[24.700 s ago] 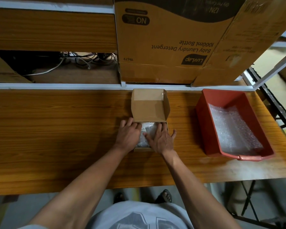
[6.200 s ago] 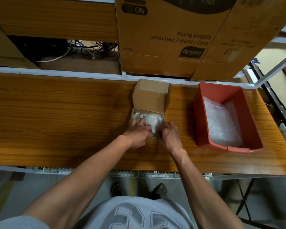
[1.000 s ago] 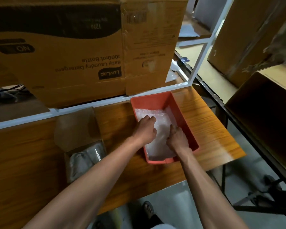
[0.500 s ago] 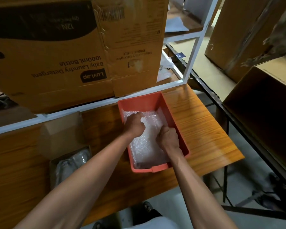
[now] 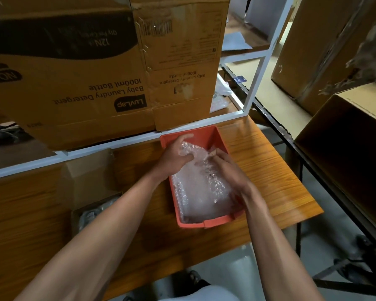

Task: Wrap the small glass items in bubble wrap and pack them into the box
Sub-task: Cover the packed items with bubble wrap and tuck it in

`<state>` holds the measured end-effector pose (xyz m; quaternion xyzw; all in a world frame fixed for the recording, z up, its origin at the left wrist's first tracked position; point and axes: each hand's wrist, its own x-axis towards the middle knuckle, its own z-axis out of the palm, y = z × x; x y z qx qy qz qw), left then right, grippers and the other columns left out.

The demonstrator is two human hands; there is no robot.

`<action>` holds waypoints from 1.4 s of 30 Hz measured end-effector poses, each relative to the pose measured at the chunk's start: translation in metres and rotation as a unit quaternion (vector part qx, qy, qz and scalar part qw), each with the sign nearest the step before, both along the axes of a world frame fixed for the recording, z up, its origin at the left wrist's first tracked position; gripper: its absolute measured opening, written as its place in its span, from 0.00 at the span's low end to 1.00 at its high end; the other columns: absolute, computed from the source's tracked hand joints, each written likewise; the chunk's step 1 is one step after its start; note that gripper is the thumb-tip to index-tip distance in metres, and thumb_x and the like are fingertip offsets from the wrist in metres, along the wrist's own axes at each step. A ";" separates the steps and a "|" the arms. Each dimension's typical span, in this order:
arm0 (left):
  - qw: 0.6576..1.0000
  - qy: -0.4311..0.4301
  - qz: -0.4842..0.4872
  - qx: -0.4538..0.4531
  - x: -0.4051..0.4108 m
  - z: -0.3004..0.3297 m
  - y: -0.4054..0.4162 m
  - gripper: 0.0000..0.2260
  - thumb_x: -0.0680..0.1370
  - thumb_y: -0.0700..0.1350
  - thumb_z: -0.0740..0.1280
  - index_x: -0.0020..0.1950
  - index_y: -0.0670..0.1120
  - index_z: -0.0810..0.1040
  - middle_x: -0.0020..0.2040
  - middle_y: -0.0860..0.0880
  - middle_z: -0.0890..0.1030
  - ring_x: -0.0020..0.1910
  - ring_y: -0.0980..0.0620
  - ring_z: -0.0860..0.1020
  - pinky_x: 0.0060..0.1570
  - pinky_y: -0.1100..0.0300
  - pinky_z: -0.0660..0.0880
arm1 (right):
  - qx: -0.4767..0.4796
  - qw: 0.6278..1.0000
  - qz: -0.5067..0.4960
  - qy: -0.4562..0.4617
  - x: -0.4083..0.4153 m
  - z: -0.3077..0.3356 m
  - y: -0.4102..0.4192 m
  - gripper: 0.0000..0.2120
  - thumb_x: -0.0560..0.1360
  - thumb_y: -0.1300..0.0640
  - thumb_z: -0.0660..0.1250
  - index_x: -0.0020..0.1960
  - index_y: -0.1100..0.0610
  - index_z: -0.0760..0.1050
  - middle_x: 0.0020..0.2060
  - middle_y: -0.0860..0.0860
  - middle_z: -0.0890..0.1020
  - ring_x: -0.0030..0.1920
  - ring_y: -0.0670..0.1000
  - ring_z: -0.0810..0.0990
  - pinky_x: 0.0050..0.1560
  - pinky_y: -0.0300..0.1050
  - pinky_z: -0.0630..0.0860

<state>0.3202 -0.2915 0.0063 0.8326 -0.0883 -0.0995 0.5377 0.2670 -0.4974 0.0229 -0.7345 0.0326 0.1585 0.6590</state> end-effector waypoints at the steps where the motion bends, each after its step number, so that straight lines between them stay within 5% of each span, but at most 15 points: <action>1: 1.000 0.006 0.011 -0.019 0.000 0.001 0.006 0.23 0.80 0.42 0.73 0.74 0.51 0.75 0.73 0.53 0.76 0.73 0.54 0.73 0.71 0.54 0.70 | 0.019 1.000 -0.003 0.000 0.000 0.003 0.001 0.07 0.87 0.56 0.60 0.51 0.53 0.72 0.48 0.47 0.88 0.51 0.57 0.83 0.52 0.52 0.76; 3: 0.997 0.035 0.052 -0.046 -0.004 0.005 0.018 0.20 0.78 0.52 0.76 0.65 0.43 0.78 0.59 0.51 0.82 0.58 0.53 0.80 0.59 0.51 0.77 | 0.024 1.000 0.004 -0.009 -0.005 0.012 0.003 0.06 0.86 0.52 0.64 0.52 0.54 0.72 0.47 0.46 0.88 0.51 0.60 0.83 0.50 0.55 0.77; 5: 0.993 0.035 0.088 -0.066 -0.009 0.011 0.031 0.21 0.78 0.56 0.76 0.56 0.40 0.77 0.41 0.50 0.73 0.39 0.54 0.73 0.41 0.56 0.71 | 0.010 0.999 0.025 -0.021 -0.009 0.021 0.007 0.16 0.80 0.43 0.72 0.57 0.55 0.75 0.53 0.49 0.88 0.55 0.58 0.87 0.58 0.61 0.79; 8: 0.986 0.023 0.120 -0.117 -0.019 0.021 0.055 0.16 0.80 0.52 0.75 0.49 0.40 0.77 0.36 0.53 0.74 0.36 0.55 0.74 0.41 0.53 0.73 | -0.004 0.999 0.033 -0.027 -0.015 0.033 0.015 0.22 0.74 0.45 0.80 0.63 0.53 0.79 0.57 0.51 0.88 0.56 0.55 0.88 0.62 0.62 0.81; 12: 0.973 0.013 0.147 -0.176 -0.038 0.036 0.095 0.25 0.77 0.59 0.77 0.62 0.40 0.80 0.56 0.43 0.86 0.54 0.42 0.85 0.56 0.39 0.82 | 0.037 0.998 0.005 -0.044 -0.019 0.041 0.040 0.15 0.79 0.53 0.76 0.63 0.56 0.83 0.56 0.55 0.88 0.57 0.61 0.87 0.64 0.67 0.80; 15: 0.970 0.017 0.158 -0.186 -0.057 0.042 0.127 0.32 0.76 0.62 0.77 0.73 0.45 0.75 0.67 0.45 0.82 0.62 0.48 0.84 0.59 0.49 0.83 | 0.056 0.996 -0.021 -0.061 -0.021 0.046 0.071 0.13 0.80 0.53 0.74 0.63 0.57 0.84 0.56 0.52 0.88 0.59 0.56 0.86 0.59 0.60 0.84; 21: 0.961 0.010 0.184 -0.207 -0.098 0.044 0.190 0.10 0.82 0.48 0.73 0.60 0.58 0.77 0.56 0.56 0.85 0.56 0.56 0.85 0.52 0.65 0.81 | 0.086 0.995 -0.038 -0.041 -0.025 0.038 0.140 0.18 0.78 0.49 0.76 0.63 0.59 0.82 0.53 0.52 0.86 0.46 0.51 0.80 0.47 0.49 0.80; 24: 0.948 0.026 0.217 -0.232 -0.116 0.040 0.227 0.13 0.81 0.47 0.74 0.64 0.49 0.79 0.55 0.52 0.88 0.56 0.54 0.86 0.50 0.63 0.81 | 0.075 0.996 -0.020 -0.053 -0.031 0.029 0.170 0.02 0.79 0.60 0.73 0.50 0.55 0.83 0.40 0.50 0.83 0.38 0.47 0.75 0.37 0.42 0.69; 27: 0.941 0.033 0.247 -0.229 -0.134 0.037 0.261 0.17 0.80 0.48 0.75 0.66 0.41 0.79 0.56 0.48 0.88 0.58 0.51 0.86 0.51 0.59 0.82 | 0.087 0.995 -0.013 -0.041 -0.039 0.028 0.197 0.05 0.77 0.59 0.75 0.51 0.57 0.81 0.38 0.51 0.82 0.36 0.49 0.76 0.37 0.45 0.70; 29: 0.940 0.038 0.253 -0.226 -0.146 0.034 0.277 0.13 0.81 0.48 0.74 0.61 0.44 0.79 0.54 0.48 0.88 0.56 0.53 0.86 0.52 0.59 0.81 | 0.081 0.997 0.014 -0.015 -0.045 0.025 0.215 0.24 0.74 0.49 0.81 0.61 0.62 0.79 0.49 0.52 0.86 0.47 0.51 0.85 0.50 0.47 0.77; 31: 0.933 0.040 0.267 -0.238 -0.156 0.030 0.289 0.09 0.81 0.48 0.73 0.59 0.49 0.78 0.55 0.49 0.87 0.56 0.53 0.86 0.53 0.58 0.81 | 0.020 0.999 0.031 -0.001 -0.050 0.019 0.231 0.35 0.66 0.39 0.85 0.62 0.59 0.77 0.47 0.46 0.83 0.45 0.47 0.82 0.47 0.44 0.77; 34: 0.930 0.054 0.269 -0.245 -0.165 0.020 0.310 0.28 0.77 0.54 0.77 0.73 0.47 0.74 0.66 0.46 0.83 0.60 0.52 0.85 0.58 0.54 0.82 | -0.024 0.999 0.029 -0.010 -0.057 0.014 0.249 0.19 0.70 0.44 0.82 0.49 0.54 0.79 0.39 0.46 0.81 0.38 0.46 0.78 0.43 0.44 0.74; 37: 0.941 0.107 0.218 -0.236 -0.180 0.016 0.327 0.53 0.68 0.62 0.82 0.85 0.48 0.58 0.75 0.48 0.77 0.68 0.50 0.80 0.65 0.50 0.79 | 0.036 0.999 0.000 -0.003 -0.065 0.017 0.266 0.10 0.79 0.57 0.75 0.57 0.61 0.83 0.45 0.54 0.88 0.43 0.48 0.84 0.47 0.46 0.81; 42: 0.947 0.166 0.174 -0.215 -0.191 -0.005 0.346 0.52 0.68 0.52 0.83 0.85 0.49 0.57 0.71 0.45 0.80 0.66 0.46 0.81 0.68 0.41 0.78 | 0.016 0.999 -0.025 0.014 -0.072 0.014 0.278 0.19 0.79 0.54 0.76 0.66 0.61 0.78 0.56 0.56 0.87 0.57 0.56 0.86 0.57 0.49 0.82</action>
